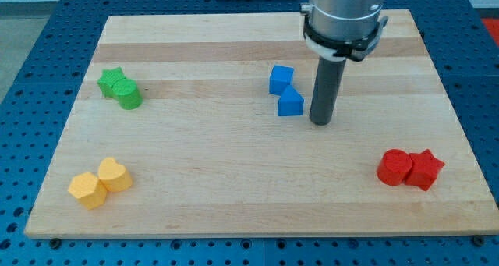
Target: Slide the blue cube and blue triangle towards center
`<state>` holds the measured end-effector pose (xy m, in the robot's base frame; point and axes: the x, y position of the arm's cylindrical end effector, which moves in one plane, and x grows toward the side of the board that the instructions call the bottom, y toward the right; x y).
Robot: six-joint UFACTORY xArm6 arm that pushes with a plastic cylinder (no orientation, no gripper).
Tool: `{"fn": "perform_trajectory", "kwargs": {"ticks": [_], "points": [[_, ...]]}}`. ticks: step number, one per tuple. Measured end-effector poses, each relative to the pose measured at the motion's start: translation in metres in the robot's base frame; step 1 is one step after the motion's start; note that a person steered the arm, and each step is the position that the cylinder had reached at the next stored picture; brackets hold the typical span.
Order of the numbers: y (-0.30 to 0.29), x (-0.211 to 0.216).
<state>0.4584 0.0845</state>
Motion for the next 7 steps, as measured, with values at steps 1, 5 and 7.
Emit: {"fn": "perform_trajectory", "kwargs": {"ticks": [1,5,7], "points": [[-0.004,-0.008],[-0.014,-0.023],[-0.015,-0.025]]}}
